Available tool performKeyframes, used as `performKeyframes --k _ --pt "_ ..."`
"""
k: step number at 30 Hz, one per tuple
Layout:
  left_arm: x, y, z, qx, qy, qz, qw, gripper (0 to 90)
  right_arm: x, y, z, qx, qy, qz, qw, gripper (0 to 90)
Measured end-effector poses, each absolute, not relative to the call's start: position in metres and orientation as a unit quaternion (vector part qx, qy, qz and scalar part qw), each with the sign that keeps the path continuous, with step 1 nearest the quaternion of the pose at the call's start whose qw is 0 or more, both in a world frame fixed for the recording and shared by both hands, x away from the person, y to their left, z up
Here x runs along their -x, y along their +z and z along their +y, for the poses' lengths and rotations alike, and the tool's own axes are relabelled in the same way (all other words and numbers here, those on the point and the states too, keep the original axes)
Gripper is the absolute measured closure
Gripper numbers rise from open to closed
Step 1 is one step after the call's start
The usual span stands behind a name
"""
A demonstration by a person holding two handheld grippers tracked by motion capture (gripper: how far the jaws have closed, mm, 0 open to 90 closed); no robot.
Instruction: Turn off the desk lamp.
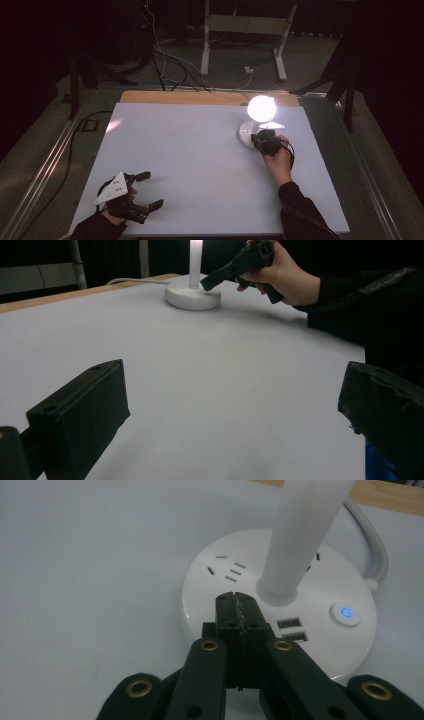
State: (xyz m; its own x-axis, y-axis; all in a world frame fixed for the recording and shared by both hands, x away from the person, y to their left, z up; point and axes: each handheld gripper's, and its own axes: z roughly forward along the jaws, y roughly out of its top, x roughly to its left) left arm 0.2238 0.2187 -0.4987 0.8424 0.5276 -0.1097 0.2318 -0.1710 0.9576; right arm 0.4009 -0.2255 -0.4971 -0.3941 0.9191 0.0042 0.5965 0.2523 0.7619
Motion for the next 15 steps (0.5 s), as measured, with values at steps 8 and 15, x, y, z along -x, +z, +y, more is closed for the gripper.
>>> performKeyframes --k 8,15 --pt "-0.2237 -0.4988 0.2182 -0.755 0.125 0.25 0.593 0.4 -0.4012 -0.5006 -0.2257 -0.496 0.35 0.76 0.231 90.0" --pt "-0.2233 -0.4987 0.2185 -0.754 0.123 0.251 0.595 0.5 -0.3993 -0.5011 -0.2203 -0.491 0.352 0.761 0.235 90.0"
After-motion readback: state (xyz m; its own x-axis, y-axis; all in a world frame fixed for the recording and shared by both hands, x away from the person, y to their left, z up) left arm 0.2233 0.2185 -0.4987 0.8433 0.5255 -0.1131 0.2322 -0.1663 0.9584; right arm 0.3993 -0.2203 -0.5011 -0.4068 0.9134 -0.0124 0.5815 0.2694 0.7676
